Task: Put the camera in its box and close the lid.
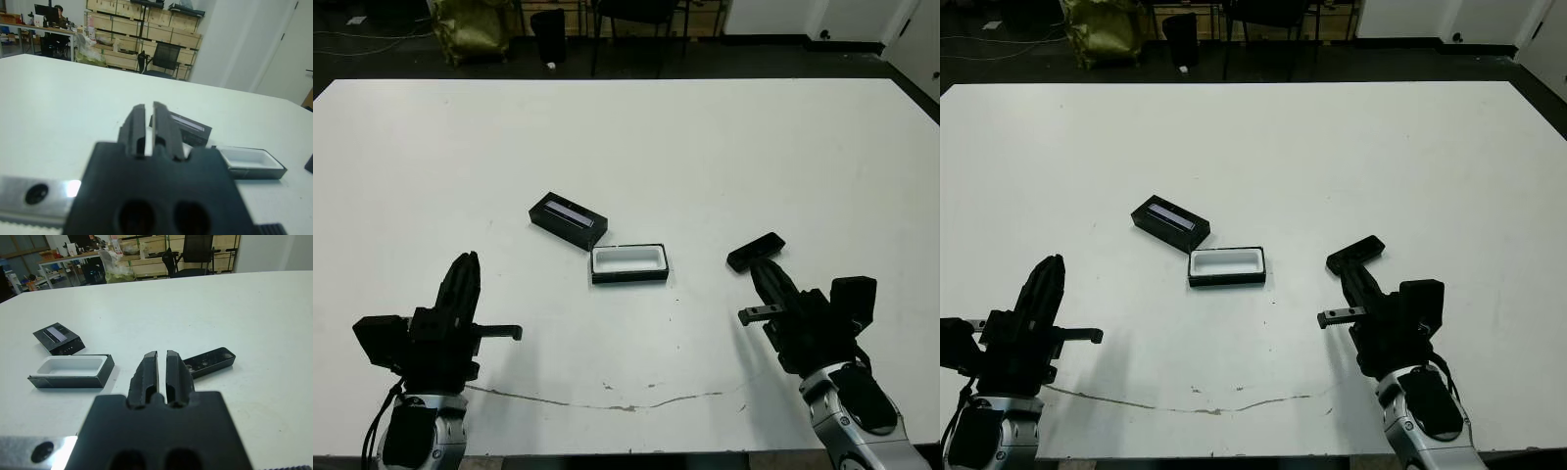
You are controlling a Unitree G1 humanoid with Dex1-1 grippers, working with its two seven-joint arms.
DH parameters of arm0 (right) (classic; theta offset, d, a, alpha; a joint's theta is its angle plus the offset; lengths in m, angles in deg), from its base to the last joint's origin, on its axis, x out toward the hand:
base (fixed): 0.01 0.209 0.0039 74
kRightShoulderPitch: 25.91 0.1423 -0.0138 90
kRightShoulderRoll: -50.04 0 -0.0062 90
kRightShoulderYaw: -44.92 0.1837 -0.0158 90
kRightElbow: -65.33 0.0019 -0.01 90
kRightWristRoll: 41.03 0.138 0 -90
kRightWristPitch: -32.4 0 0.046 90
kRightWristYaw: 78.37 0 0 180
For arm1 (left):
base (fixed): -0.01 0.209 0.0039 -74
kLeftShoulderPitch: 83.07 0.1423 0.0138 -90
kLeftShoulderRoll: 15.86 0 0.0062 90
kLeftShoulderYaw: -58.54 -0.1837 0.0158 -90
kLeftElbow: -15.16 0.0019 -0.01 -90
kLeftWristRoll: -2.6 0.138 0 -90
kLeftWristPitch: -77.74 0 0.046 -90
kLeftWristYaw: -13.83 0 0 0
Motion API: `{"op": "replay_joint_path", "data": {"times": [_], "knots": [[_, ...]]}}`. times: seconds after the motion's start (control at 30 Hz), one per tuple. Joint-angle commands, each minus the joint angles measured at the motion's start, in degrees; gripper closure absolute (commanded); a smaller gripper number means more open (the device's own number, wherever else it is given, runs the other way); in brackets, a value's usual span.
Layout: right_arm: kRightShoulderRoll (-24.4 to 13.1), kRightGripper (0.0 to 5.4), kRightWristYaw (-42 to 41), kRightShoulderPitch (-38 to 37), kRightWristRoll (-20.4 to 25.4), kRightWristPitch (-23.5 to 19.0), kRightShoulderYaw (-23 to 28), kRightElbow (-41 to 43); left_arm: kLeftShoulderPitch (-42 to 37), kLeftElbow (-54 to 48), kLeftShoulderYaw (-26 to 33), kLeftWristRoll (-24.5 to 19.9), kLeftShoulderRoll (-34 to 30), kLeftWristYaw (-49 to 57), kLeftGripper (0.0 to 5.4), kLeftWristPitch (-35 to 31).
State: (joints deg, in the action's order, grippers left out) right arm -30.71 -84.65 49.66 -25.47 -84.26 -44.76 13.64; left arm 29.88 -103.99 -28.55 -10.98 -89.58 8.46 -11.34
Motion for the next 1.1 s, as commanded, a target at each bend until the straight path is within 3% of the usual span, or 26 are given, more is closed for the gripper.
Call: {"op": "replay_joint_path", "data": {"times": [0.03, 0.23, 0.4, 0.53, 0.63, 0.83, 1.1], "knots": [[-0.28, 5.4, -0.07, -0.9, -0.31, 0.1, 0.13, -0.71, 2.44, 0.57, 0.26, -0.27, 0.11, 0.1, 5.38, -0.31], [-0.64, 5.4, -1.81, 0.04, -0.32, 2.48, 0.02, -3.64, 1.39, 1.52, 0.3, 0.24, -0.11, -0.02, 5.38, 0.21], [-2.19, 5.4, -3.07, 1.05, 0.13, 1.17, 0.99, -3.29, 1.46, 2.08, 0.48, -0.16, 0.15, 0.16, 5.38, 0.67], [-8.23, 5.4, -10.31, 6.84, 2.16, 5.86, 5.88, -5.73, 2.07, 1.13, 0.23, 0.11, 0.24, 0.6, 5.38, 0.33], [-13.25, 5.4, -15.9, 13.87, 5.26, 7.01, 9.78, -9.72, 2.07, 1.36, 0.33, 0.53, -0.4, -0.02, 5.38, 1.24], [-23.82, 5.4, -20.38, 29.81, -0.19, 7.45, 9.03, -18.68, 2.06, -0.75, 0.92, 0.98, -1.31, 0.86, 5.38, -1.75], [-27.15, 5.4, -26.54, 48.42, -8.65, 11.37, 0.16, -37.16, 0.84, -1.28, 2.21, 0.57, -2.52, -0.34, 5.38, -2.78]]}}
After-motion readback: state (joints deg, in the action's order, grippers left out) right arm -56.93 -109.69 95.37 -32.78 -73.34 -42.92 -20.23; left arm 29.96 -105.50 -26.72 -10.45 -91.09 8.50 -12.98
